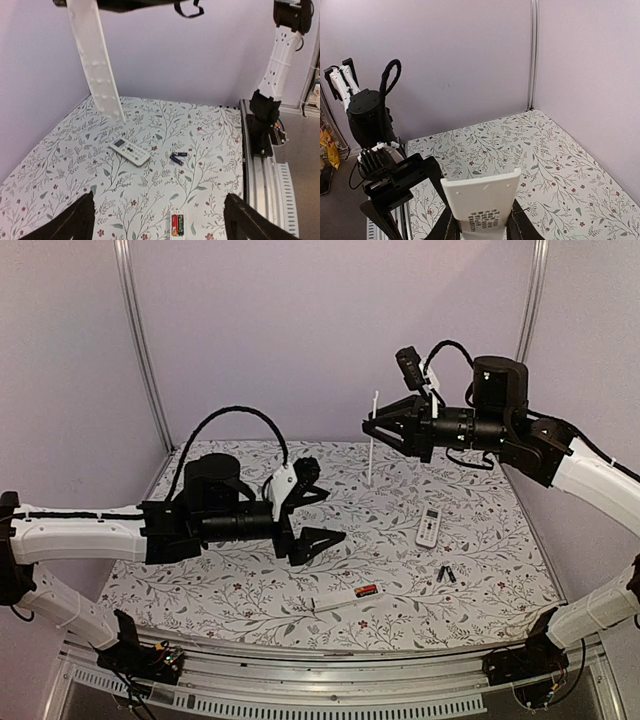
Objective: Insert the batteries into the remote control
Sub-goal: Adjust the remote control without the battery cover at the center of the board.
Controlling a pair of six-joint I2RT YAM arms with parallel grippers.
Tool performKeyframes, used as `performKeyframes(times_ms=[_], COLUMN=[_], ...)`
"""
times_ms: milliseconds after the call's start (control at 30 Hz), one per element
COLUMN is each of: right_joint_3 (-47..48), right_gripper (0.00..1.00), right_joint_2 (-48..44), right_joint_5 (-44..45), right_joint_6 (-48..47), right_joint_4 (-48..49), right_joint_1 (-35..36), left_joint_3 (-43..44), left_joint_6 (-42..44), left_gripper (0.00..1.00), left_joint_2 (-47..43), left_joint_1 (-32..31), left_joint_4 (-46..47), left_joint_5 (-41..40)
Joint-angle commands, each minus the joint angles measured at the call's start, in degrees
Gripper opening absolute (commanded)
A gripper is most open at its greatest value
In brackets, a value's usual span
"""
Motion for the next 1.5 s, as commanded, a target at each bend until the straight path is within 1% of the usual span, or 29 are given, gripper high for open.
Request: performKeyframes(times_ms=[0, 133, 233, 367, 533, 600, 667, 733, 833, 900, 1000, 1067, 1167, 1300, 1367, 1467], right_joint_3=[1.5, 1.6, 1.5, 1.6, 1.6, 1.5, 1.3, 1.0, 1.2, 1.5, 1.7, 1.7, 1.6, 1.4, 1.5, 1.5], right_gripper=[0.14, 0.14, 0.14, 0.14, 0.14, 0.14, 0.14, 0.14, 0.14, 0.14, 0.13, 0.14, 0.15, 0.15, 0.15, 0.15], right_joint_2=[-1.2, -1.0, -0.9, -0.7, -0.6, -0.7, -0.9, -1.2, -0.9, -0.6, -0.3, -0.3, -0.6, -1.1, -1.3, -1.5], right_joint_5=[10.9, 11.6, 11.7, 11.5, 11.3, 11.5, 11.8, 11.9, 11.6, 11.2, 11.0, 11.1, 11.4, 12.2, 12.5, 13.2], right_joint_6=[1.4, 1.3, 1.7, 2.0, 2.2, 2.2, 2.2, 2.2, 2.2, 2.2, 2.2, 2.0, 2.0, 1.8, 1.8, 1.6], right_joint_4=[-6.2, -7.4, -7.7, -8.1, -8.9, -9.3, -9.5, -9.4, -9.3, -9.3, -9.3, -9.3, -9.5, -10.0, -10.4, -10.8], right_joint_1=[-1.0, -1.0, -1.0, -1.0, -1.0, -1.0, -1.0, -1.0, -1.0, -1.0, -1.0, -1.0, -1.0, -1.0, -1.0, -1.0], left_joint_3=[-2.6, -4.2, -4.1, -2.3, -2.9, -3.0, -3.4, -3.7, -2.6, -2.5, -3.1, -3.2, -3.2, -4.4, -4.5, -4.1], left_joint_6=[1.2, 4.1, 6.3, 6.3, 7.3, 7.5, 7.8, 8.4, 9.7, 10.7, 12.4, 13.6, 14.4, 16.6, 19.1, 23.6], left_gripper=[0.93, 0.96, 0.95, 0.9, 0.83, 0.82, 0.8, 0.77, 0.64, 0.57, 0.54, 0.49, 0.38, 0.33, 0.33, 0.35], left_joint_2=[2.9, 6.2, 10.3, 17.2, 22.4, 23.5, 23.9, 24.4, 26.0, 26.7, 27.9, 28.6, 28.2, 26.6, 26.4, 27.1], left_joint_1=[-1.6, -3.3, -4.3, -4.7, -4.9, -5.1, -5.2, -5.3, -5.3, -5.3, -5.3, -5.2, -5.2, -5.3, -5.3, -5.2], left_joint_4=[-14.9, -17.6, -18.5, -19.8, -16.9, -16.8, -14.2, -12.5, -12.3, -12.1, -11.4, -11.4, -10.7, -7.3, -6.7, -6.6], left_joint_5=[-2.7, -3.4, -6.9, -11.3, -10.7, -9.5, -9.3, -10.7, -11.4, -9.6, -7.3, -7.4, -6.1, -3.2, -1.6, 0.0])
